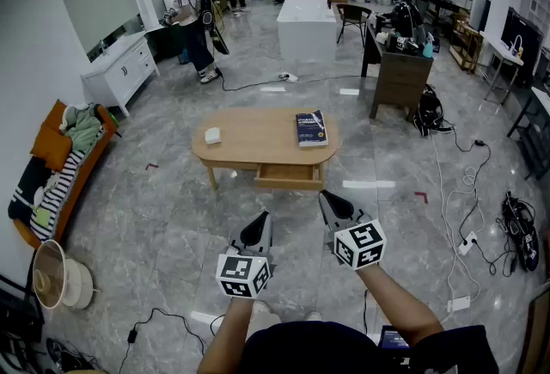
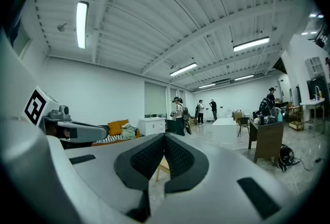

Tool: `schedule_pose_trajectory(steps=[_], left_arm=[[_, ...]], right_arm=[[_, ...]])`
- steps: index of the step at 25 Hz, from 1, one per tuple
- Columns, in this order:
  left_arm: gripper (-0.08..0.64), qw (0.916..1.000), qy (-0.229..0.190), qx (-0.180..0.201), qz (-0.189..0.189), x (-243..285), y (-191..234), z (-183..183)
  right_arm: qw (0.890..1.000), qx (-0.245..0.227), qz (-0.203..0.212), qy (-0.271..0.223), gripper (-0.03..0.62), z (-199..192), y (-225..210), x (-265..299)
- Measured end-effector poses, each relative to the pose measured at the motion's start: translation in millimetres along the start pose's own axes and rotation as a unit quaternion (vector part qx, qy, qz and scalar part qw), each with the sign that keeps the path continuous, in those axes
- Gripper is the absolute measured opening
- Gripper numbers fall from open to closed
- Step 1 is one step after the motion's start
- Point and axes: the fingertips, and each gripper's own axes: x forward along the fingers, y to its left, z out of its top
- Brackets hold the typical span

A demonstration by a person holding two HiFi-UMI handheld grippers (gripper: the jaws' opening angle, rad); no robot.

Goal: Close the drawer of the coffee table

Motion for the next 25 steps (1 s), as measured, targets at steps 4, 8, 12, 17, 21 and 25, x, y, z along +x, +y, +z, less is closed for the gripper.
schedule_pose_trajectory(steps=[4,8,12,17,21,25], left_arm=[[0.002,1.0,-0.003,0.002,-0.001,2.4,6.1,5.0],[0.002,1.0,-0.004,0.002,-0.002,3.9,1.3,6.4],[0.002,1.0,-0.005,0.003,-0.005,5.2,-3.0,8.0],[0.002,0.9999,-0.005,-0.001,-0.009,6.7,-10.0,4.7],[0.002,0.9999,-0.002,-0.008,-0.008,9.0,-8.4,1.6],[0.002,1.0,-0.002,0.001,-0.001,14.1,-6.3,1.2]], right_arm=[[1.0,0.001,-0.002,-0.004,0.011,4.2,0.4,6.3],[1.0,0.007,-0.002,-0.004,0.011,4.6,-2.2,3.0],[1.0,0.015,-0.003,-0.007,0.011,5.2,-4.0,-1.3],[1.0,0.014,-0.006,-0.006,0.011,3.1,-8.4,-8.2],[1.0,0.018,-0.005,0.0,0.011,-0.7,-10.8,-4.7],[1.0,0.017,-0.001,0.001,0.011,-1.5,-14.5,-1.0]])
